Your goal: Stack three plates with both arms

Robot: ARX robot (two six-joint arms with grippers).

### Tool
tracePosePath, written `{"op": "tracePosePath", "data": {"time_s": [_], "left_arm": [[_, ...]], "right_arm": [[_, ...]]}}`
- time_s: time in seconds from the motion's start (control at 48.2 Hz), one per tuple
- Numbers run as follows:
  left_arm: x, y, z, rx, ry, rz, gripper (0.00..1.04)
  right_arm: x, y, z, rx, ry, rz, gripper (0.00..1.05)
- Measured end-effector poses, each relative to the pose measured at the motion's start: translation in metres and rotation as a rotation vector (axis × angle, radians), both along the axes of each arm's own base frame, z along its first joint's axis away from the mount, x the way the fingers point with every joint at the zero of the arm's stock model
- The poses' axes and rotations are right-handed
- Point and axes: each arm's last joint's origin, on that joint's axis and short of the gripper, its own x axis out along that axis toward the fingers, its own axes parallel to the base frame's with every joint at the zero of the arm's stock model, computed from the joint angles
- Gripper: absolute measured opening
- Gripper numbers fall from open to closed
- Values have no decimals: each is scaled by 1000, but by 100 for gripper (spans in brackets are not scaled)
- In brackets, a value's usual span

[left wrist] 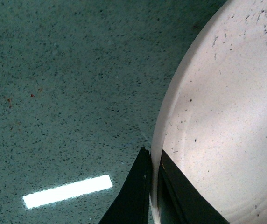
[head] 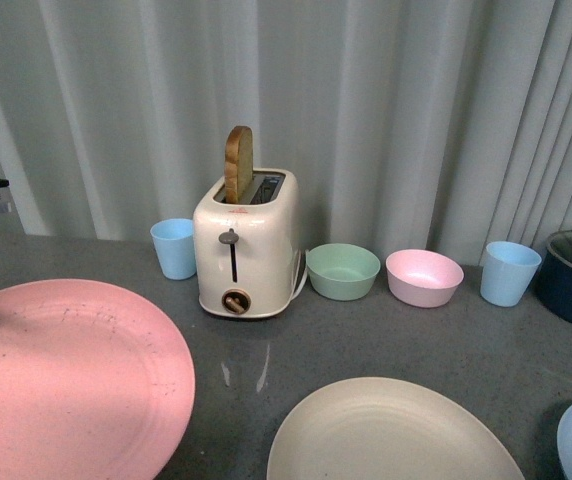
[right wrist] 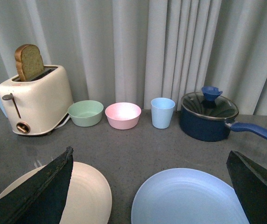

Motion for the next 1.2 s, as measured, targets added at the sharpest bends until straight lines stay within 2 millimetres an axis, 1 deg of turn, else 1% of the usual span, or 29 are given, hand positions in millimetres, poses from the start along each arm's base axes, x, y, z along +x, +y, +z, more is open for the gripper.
{"op": "tracePosePath", "data": {"time_s": [0.145, 0.27, 0.394, 0.477, 0.602, 0.643, 0.664, 0.767, 0.892, 1.016, 1.037, 1.099, 1.203], "left_arm": [[1, -5, 13, -16, -10, -12, 3], [0, -13, 23, -53, -15, -22, 3], [-1, -26, 29, -80, -18, -35, 3], [-3, -40, 29, -101, -14, -48, 3], [-5, -71, 22, -135, 3, -95, 3], [-6, -87, 18, -142, 13, -118, 3], [-7, -91, 18, -145, 15, -124, 3], [-10, -131, 11, -162, 31, -188, 3], [-13, -168, 4, -183, 49, -236, 3], [-14, -196, -5, -189, 74, -265, 3], [-14, -199, -5, -187, 75, -267, 3], [-11, -214, -13, -176, 90, -272, 3], [-7, -225, -20, -172, 100, -268, 3]], "right_arm": [[0, 0, 0, 0, 0, 0, 97], [0, 0, 0, 0, 0, 0, 97], [0, 0, 0, 0, 0, 0, 97], [0, 0, 0, 0, 0, 0, 97], [0, 0, 0, 0, 0, 0, 97], [0, 0, 0, 0, 0, 0, 97], [0, 0, 0, 0, 0, 0, 97], [0, 0, 0, 0, 0, 0, 97], [0, 0, 0, 0, 0, 0, 97], [0, 0, 0, 0, 0, 0, 97], [0, 0, 0, 0, 0, 0, 97], [0, 0, 0, 0, 0, 0, 97], [0, 0, 0, 0, 0, 0, 97]]}}
